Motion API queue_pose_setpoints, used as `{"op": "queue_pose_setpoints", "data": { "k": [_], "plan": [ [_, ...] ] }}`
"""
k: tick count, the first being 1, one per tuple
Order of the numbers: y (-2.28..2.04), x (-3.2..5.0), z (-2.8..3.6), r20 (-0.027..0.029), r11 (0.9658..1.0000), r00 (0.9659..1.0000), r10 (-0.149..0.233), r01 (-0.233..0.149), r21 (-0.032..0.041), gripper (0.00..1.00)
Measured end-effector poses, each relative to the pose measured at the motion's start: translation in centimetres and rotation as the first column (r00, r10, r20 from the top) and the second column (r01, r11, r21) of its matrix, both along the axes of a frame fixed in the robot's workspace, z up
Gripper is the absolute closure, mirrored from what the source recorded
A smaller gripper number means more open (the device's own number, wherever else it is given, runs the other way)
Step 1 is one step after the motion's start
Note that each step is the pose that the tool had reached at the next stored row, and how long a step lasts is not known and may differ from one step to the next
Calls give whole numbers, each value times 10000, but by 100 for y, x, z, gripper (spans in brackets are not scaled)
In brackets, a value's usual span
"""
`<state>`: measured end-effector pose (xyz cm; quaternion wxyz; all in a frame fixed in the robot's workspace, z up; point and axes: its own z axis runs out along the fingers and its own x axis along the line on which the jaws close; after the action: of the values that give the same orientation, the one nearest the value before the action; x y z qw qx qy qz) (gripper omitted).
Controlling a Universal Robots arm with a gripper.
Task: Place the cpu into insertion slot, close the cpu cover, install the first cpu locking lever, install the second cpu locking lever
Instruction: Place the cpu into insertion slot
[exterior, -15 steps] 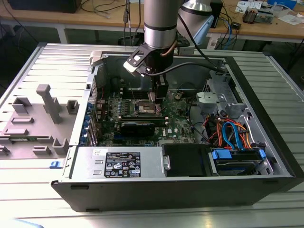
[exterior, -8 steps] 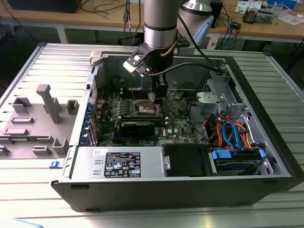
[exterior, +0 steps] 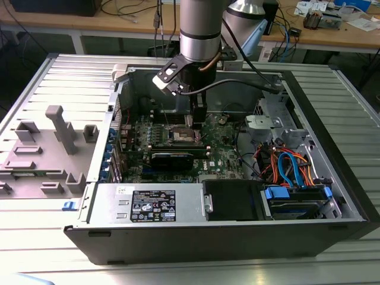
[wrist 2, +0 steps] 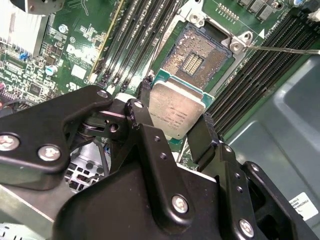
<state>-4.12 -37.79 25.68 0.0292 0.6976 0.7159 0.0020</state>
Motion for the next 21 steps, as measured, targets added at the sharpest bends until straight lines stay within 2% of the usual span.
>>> {"op": "queue_pose_setpoints", "data": {
  "k": [6,10,13,21],
  "plan": [
    [-1,-20,0,0,10000,10000,-2,2,1,45],
    [0,-55,-1,1,10000,10000,0,0,2,45],
    [0,-112,-3,0,10000,10000,-1,1,1,45],
    [0,-170,-27,1,10000,10000,-2,2,2,45]
  ]
}}
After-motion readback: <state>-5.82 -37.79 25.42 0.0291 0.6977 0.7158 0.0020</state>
